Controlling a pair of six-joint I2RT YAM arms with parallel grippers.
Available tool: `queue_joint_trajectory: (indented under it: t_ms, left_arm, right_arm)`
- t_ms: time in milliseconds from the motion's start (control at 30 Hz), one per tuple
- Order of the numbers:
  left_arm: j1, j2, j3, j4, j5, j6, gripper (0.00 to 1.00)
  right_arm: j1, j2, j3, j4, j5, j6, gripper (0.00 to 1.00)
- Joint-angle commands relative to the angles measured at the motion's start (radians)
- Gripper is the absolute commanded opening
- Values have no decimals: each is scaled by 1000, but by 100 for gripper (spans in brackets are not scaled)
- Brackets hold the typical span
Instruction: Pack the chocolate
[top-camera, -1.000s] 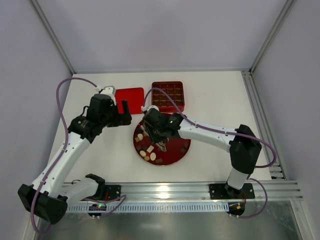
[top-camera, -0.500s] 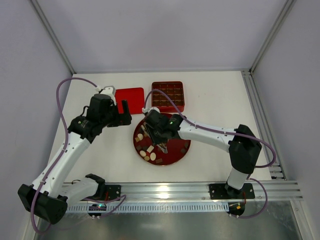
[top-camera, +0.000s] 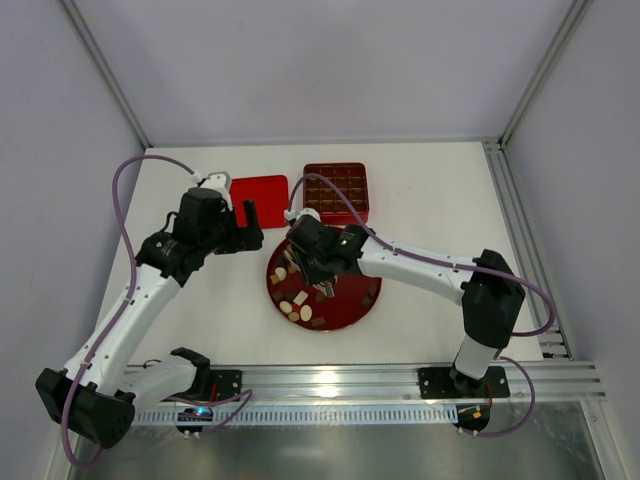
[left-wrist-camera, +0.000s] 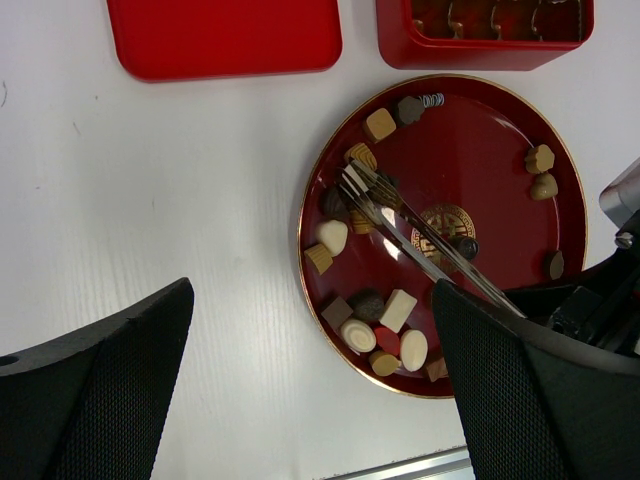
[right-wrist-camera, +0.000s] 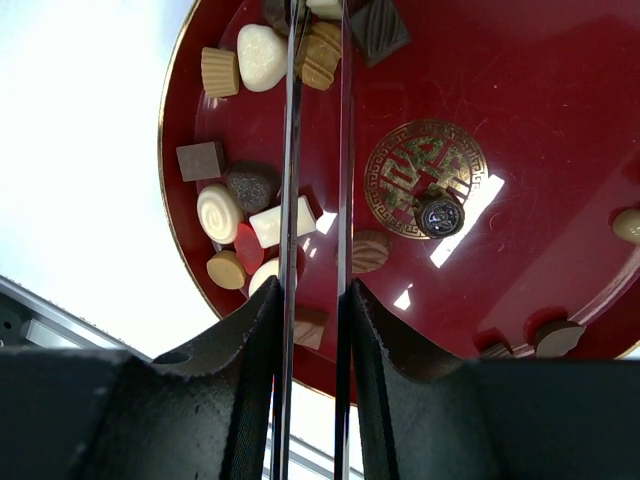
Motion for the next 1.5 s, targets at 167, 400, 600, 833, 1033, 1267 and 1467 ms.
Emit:
queue_joint_trajectory:
  t_ms: [167,400,600,833,1033,1267,1467]
  left_arm:
    - [-1,-9,29,15,-5,7,100]
    - [-1,-8,31,17,-4,7,100]
    - [-3,-6,34,17,-2,9,100]
    - [-3,-6,36,15,-2,10,100]
    - [-1,-5,40,17,-1,12,100]
    - [-1,11,58,7,-4,21,100]
    - [-1,18,65,0,-7,25,100]
  right_arm:
    - [-14,-101,47,-16,48,-7,33]
    - [-26,-138,49,-25,33,-10,33]
    - [-54,-167,49,-20,-8,-15,33]
    - [-101,-212,55,-13,-58,-27,33]
    - [-242,-221,79,3,-102,-71,33]
    - [-416,-97,245,10,-113,-143,33]
    - [-480,55,352,33,-119,-165,33]
